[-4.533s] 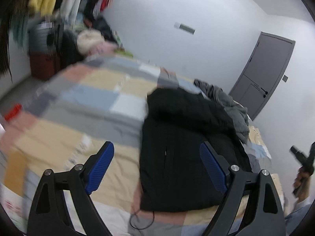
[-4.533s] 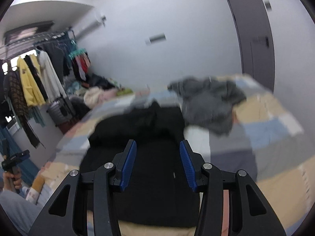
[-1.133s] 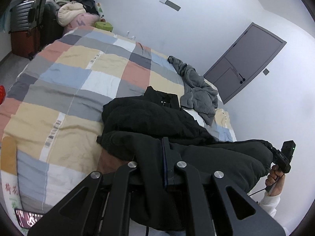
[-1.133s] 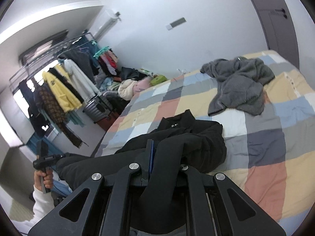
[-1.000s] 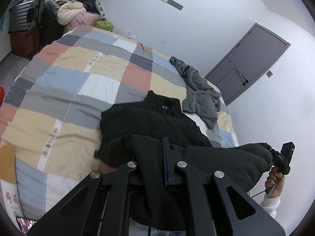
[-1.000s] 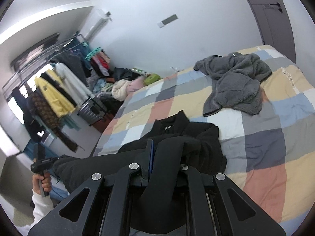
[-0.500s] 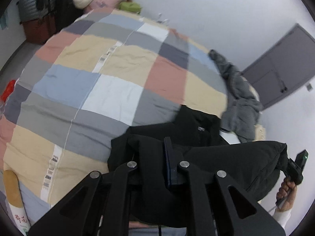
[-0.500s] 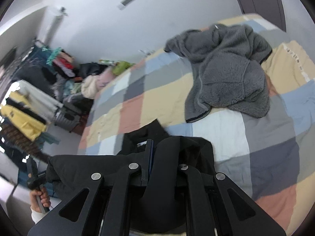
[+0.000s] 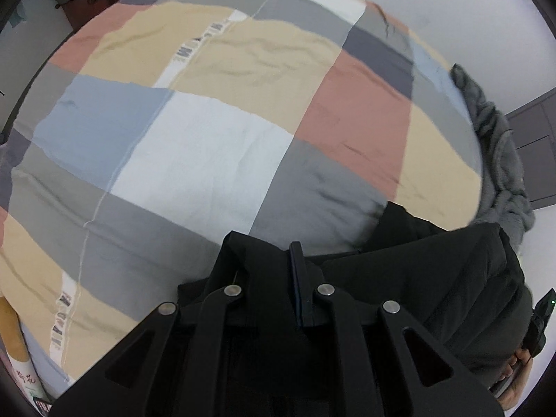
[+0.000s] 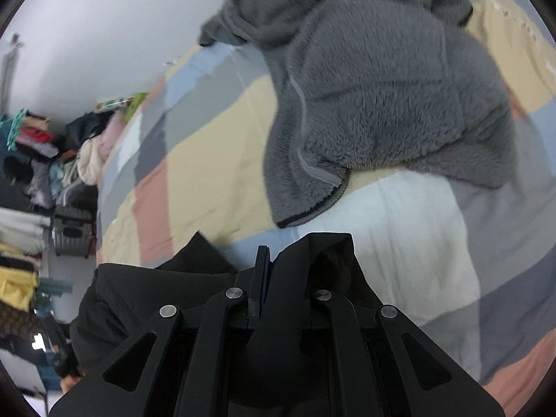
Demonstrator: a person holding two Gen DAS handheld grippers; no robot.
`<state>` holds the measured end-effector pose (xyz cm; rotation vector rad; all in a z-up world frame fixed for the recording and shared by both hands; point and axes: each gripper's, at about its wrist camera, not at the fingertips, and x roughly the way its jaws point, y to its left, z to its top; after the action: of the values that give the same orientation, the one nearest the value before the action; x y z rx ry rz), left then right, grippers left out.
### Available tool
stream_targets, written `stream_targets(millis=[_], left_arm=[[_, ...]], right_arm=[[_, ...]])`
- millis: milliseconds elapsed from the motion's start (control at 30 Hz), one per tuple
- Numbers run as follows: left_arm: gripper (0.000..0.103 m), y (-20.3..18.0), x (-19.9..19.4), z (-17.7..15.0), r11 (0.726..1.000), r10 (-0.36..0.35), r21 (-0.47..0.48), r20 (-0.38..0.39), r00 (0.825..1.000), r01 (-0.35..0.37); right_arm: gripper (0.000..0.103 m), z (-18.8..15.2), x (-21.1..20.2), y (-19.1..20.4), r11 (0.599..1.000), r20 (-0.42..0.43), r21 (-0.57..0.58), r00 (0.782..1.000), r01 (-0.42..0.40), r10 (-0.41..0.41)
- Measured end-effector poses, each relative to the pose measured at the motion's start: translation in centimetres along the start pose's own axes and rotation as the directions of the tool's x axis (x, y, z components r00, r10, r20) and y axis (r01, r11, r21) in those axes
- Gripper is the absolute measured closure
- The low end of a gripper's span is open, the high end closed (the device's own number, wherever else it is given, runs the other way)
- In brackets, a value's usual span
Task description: Fold large clothes
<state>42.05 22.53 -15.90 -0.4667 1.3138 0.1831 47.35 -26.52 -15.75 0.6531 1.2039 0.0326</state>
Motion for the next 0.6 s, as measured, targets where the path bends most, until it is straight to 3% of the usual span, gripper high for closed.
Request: stream_targets(millis=[267,367,400,467,500,533,600], left_arm=[[0.089,0.6,2.8,1.3,0.999,-0.028,-0.031,-0.072,0.997,0.025],[0.086,0.8,2.0,1.0,0.998,-0.057,-0.043,-0.102,0.993,0.053],[0.085,0.9,1.7,0.9,0.997,-0.063,-0.044,-0.105,0.993,0.058],[0.07,1.4,0.5,-0.1,0.994,-0.101,-0.062,-0.105,0.989,0.094],[0.063,1.3,0.3,-0.5,0.991,-0.12,-0.065,-0.109,0.987,0.114],[0.05,1.4,-0.3,-1.1,0.987,-0.154,-0.057,-0.111,0.982,0.148],[0.035,1.2,-1.8,-1.9,0.983,-0.184,-0.029,-0.085,0.979,0.182]], right_arm=[[0.095,0.0,2.1,-1.3,0.998,-0.063,0.055,0.997,-0.04,0.044],[0.088,-0.1,1.0,-2.1,0.99,-0.093,0.097,0.99,-0.099,0.108],[0.081,-0.1,0.5,-2.3,0.988,-0.104,0.092,0.986,-0.123,0.132],[0.07,-0.4,-0.5,-2.1,0.987,-0.119,0.052,0.981,-0.151,0.156],[0.057,-0.9,-1.6,-1.9,0.988,-0.125,0.009,0.98,-0.156,0.156],[0.042,-1.2,-2.2,-1.7,0.988,-0.12,-0.009,0.981,-0.155,0.153],[0.037,-2.1,-4.7,-1.4,0.988,-0.082,-0.061,0.987,-0.14,0.135]])
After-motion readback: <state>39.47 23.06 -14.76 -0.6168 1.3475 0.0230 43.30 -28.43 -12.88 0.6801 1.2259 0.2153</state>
